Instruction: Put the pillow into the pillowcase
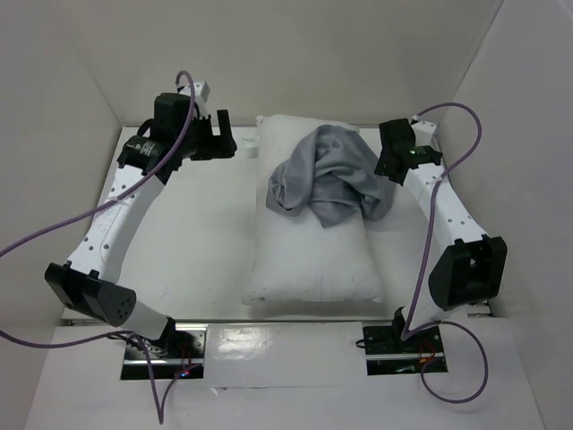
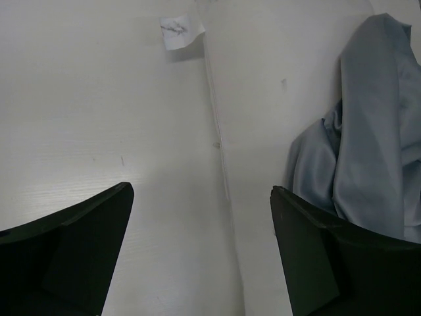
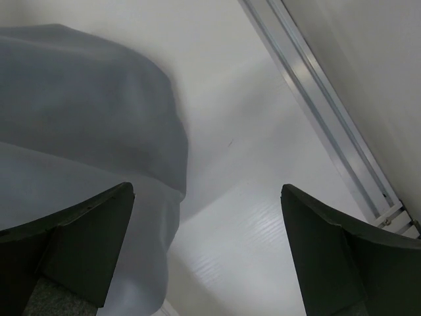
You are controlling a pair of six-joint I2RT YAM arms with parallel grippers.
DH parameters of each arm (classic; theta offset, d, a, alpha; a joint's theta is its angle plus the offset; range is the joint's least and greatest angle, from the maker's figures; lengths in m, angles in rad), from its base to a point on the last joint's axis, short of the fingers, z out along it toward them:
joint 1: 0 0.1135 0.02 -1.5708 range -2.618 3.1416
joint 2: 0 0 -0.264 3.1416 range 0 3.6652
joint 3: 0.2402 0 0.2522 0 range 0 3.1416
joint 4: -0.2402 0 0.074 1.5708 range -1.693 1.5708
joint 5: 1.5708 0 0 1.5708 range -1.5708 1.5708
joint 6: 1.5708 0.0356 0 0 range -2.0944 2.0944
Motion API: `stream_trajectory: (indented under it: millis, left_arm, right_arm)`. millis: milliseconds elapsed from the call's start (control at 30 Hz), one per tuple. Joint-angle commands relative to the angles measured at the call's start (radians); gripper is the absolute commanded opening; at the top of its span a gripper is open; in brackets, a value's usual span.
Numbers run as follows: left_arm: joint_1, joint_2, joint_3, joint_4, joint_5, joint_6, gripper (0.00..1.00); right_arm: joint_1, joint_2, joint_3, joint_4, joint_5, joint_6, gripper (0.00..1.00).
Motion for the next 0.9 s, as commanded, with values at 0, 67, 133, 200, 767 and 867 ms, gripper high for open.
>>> stream_trajectory:
  millis: [0,67,133,200,767,867]
  left_arm:
    - [-0.035,0.022,0.049,-0.016,-0.011,-0.002,1.00]
    - [-0.044,0.034,0.068,-0.028,-0.011,-0.002,1.00]
    - [-0.068,0.076,0.118,-0.077,-0.002,0.007,1.00]
    - [-0.084,0.108,0.186,-0.122,0.024,0.020,1.00]
    - [-0.372,0.251,0.163,-0.174,0.129,-0.002,1.00]
    - [-0.372,0.306,0.154,-0.165,0.138,-0.020,1.00]
  right_arm:
    - [-0.014,-0.041,-0.038,0.052,-0.048,0.014,1.00]
    - [-0.014,-0.053,-0.038,0.052,-0.062,0.003,1.00]
    - [-0.023,-0.062,-0.038,0.052,-0.073,-0.006,1.00]
    - [-0.023,-0.071,-0.027,0.052,-0.105,-0.015,1.00]
    - [-0.023,-0.197,-0.117,0.139,-0.655,-0.185,1.00]
    - [-0.023,-0.174,-0.179,0.233,-0.763,-0.158,1.00]
